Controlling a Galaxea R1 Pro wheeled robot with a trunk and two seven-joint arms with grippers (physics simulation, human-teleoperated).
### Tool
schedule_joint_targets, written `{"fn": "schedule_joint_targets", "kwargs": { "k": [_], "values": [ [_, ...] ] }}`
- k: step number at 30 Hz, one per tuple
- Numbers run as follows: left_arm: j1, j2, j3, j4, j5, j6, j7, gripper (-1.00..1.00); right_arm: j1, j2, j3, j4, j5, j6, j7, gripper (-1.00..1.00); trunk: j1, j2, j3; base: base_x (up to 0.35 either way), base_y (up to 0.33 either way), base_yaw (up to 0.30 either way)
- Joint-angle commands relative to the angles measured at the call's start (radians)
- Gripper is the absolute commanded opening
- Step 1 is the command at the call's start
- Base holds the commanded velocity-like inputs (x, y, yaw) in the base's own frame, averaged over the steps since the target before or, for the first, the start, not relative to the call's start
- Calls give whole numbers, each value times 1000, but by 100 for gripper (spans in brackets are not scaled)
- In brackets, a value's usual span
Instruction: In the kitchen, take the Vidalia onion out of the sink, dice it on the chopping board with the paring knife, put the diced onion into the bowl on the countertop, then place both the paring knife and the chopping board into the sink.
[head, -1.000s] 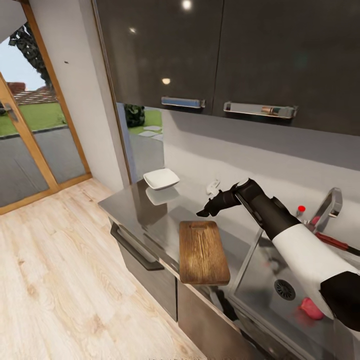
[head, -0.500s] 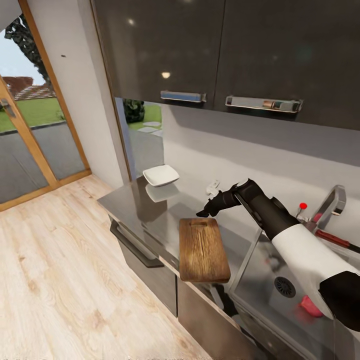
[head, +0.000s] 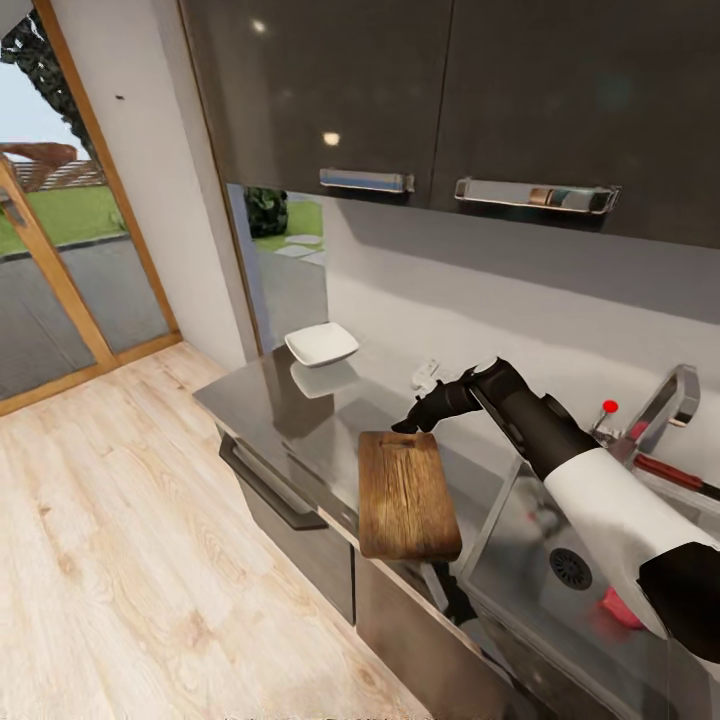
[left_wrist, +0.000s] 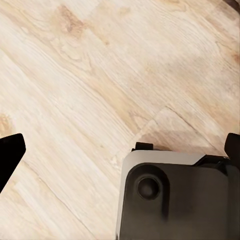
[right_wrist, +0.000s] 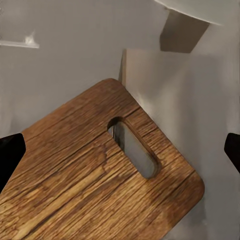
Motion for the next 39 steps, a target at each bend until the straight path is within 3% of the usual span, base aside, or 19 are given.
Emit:
{"fn": "schedule_joint_targets", "kwargs": {
  "k": [1,30,39],
  "values": [
    [-1,0,1,0,1,-3,1,100,-1,0,1,-1,10,0,7,100,1,-2,-4,0,0,0],
    [-1,0,1,-1,1,-4,0,100,-1,-5,-2,-3,8,-3,9,100,1,-2,-49,1,1,0],
    [-1,0,1,-2,1,-4,0,100,-1,-6,-2,-3,9,-3,8,100,1,-2,-54,186,167,0]
  ]
}}
